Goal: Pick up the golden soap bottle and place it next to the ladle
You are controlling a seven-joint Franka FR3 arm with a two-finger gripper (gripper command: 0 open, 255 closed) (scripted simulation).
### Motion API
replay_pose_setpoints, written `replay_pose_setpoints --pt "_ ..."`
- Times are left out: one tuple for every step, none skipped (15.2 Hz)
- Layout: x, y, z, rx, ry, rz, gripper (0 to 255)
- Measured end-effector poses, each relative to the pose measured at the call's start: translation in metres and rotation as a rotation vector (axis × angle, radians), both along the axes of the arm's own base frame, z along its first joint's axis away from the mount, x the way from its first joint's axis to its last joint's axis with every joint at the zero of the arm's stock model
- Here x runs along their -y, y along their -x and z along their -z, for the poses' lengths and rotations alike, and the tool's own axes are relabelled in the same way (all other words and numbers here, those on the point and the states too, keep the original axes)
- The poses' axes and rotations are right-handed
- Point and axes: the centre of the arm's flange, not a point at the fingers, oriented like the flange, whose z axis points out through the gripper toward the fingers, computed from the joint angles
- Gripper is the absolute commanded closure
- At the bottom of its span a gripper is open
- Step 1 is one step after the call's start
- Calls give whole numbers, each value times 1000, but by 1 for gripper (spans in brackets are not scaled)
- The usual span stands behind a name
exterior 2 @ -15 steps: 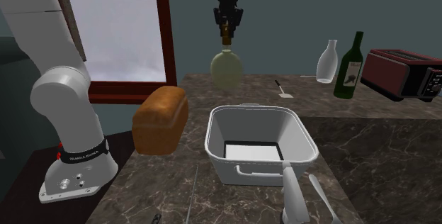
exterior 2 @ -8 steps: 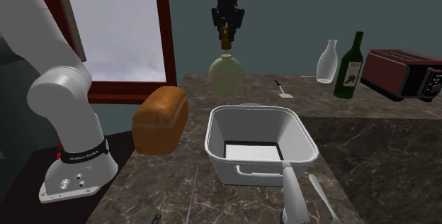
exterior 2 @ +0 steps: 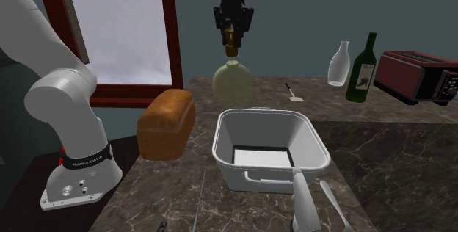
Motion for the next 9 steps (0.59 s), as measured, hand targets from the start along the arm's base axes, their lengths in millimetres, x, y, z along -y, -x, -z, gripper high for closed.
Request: replay_pose_setpoints --pt "9 10 1 0 0 0 255" --pt "22 13 2 1 0 -1 255" --pt "32 18 3 0 -1 -1 255" --pt "44 27 1 0 -1 -1 255" --pt "54 35 2 0 -1 -1 255" --pt "67 42 1 -1 -2 -1 255" --pt "78 47 2 -1 -2 -1 255" --pt "93 53 1 -1 -2 -1 255" --pt "103 62 1 -1 -2 -1 255"
